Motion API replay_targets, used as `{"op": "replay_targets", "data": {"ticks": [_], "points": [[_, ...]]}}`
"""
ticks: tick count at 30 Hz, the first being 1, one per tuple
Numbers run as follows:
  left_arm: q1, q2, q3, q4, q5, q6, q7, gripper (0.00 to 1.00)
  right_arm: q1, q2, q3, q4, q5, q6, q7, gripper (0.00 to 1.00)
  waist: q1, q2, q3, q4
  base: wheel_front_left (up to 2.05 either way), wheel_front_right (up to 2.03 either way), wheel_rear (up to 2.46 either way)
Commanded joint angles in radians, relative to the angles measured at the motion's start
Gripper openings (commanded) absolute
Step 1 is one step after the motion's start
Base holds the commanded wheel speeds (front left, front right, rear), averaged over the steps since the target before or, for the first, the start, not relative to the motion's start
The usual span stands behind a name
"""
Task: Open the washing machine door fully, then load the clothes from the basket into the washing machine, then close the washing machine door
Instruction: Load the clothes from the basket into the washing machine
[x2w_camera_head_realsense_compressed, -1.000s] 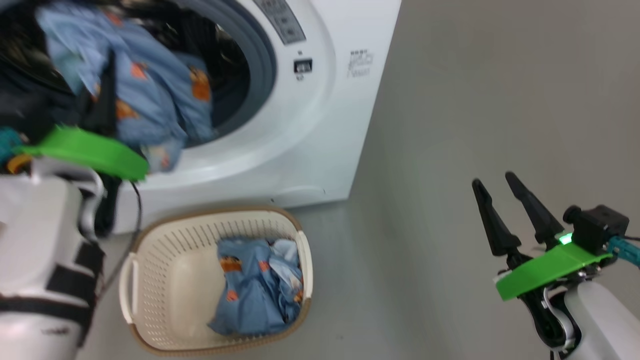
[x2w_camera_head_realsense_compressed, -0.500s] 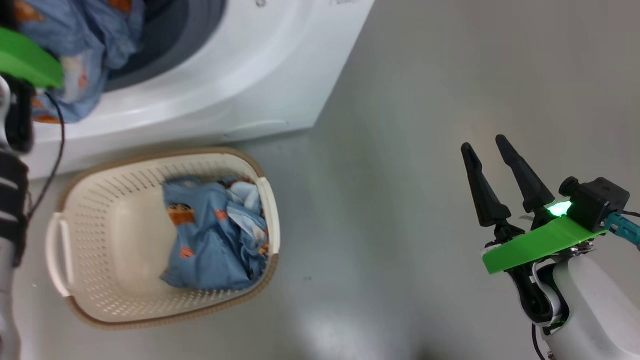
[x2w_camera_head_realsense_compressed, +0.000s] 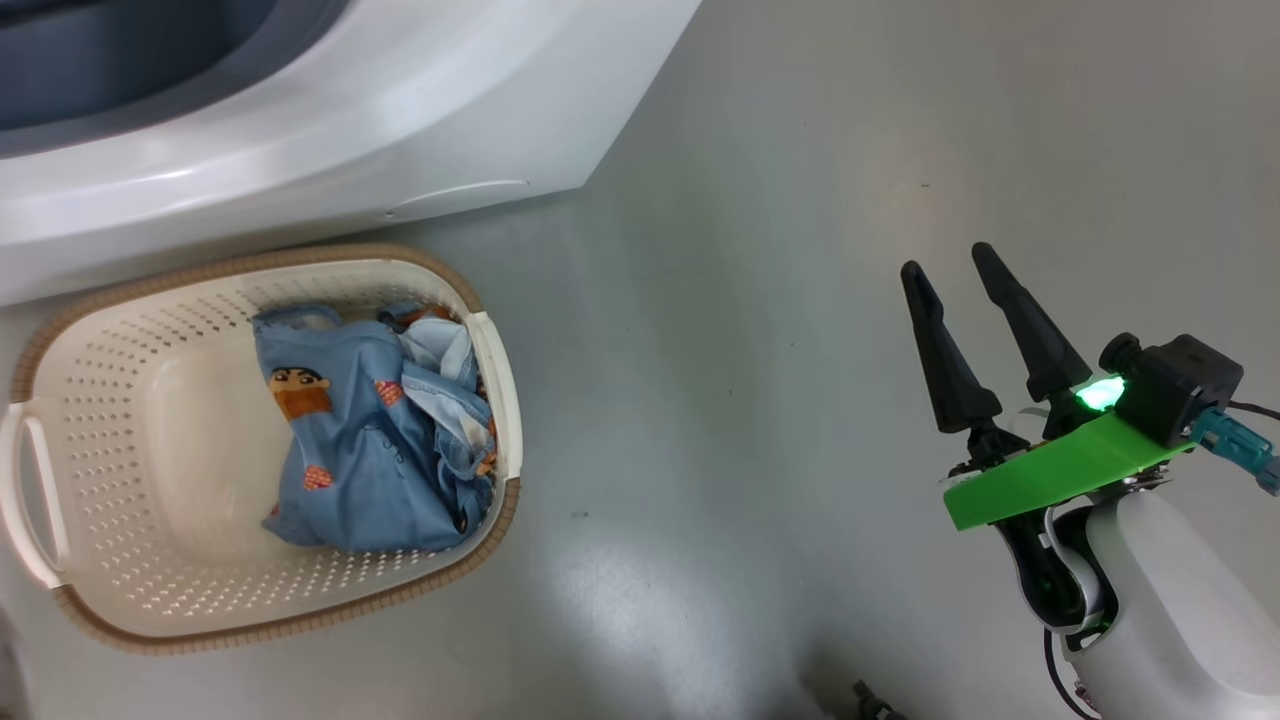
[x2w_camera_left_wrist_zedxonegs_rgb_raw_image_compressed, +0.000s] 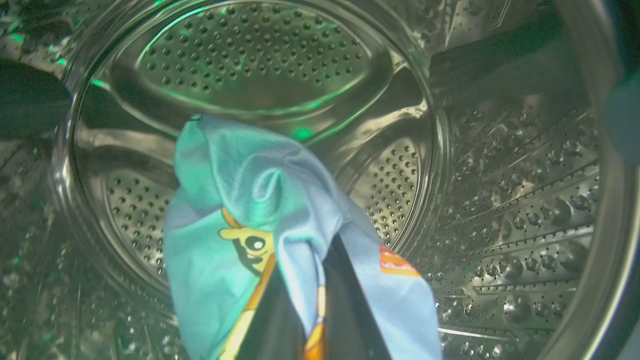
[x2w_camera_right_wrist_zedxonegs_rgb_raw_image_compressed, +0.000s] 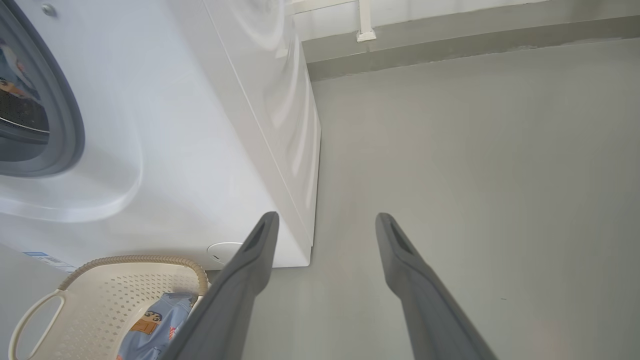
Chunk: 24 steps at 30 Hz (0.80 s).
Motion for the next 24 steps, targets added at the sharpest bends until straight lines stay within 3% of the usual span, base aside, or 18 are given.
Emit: {"op": "replay_targets", "data": {"ticks": [1, 5, 11, 17, 24], "points": [[0.031, 0.024, 0.028, -0.017, 0.024, 0.000, -0.005, 1.00, 0.015, -0.009, 0.018, -0.013, -0.013, 0.004, -0.008, 1.00, -0.0001, 0.0000, -0.006, 0.003, 0.00, 0.00, 0.00], [0.043, -0.001, 0.026, 0.147, 0.035, -0.003, -0.005, 1.00, 0.016, -0.011, 0.025, -0.003, -0.011, 0.004, -0.008, 1.00, -0.0001, 0.0000, -0.023, 0.010, 0.00, 0.00, 0.00], [-0.010, -0.024, 0.000, 0.421, 0.021, -0.005, 0.079, 1.00, 0.012, -0.015, 0.043, 0.012, -0.005, 0.004, -0.008, 1.00, -0.0001, 0.0000, -0.058, 0.019, 0.00, 0.00, 0.00], [-0.012, -0.033, -0.027, 0.525, 0.014, -0.008, 0.048, 1.00, 0.009, -0.015, 0.061, 0.029, 0.004, 0.004, -0.008, 1.00, -0.0001, 0.0000, -0.109, 0.017, 0.00, 0.00, 0.00], [0.053, -0.066, -0.078, 0.531, 0.005, -0.009, 0.007, 1.00, 0.018, -0.022, 0.068, 0.042, 0.014, 0.004, -0.008, 1.00, -0.0001, 0.0000, -0.179, 0.026, 0.00, 0.00, 0.00]]}}
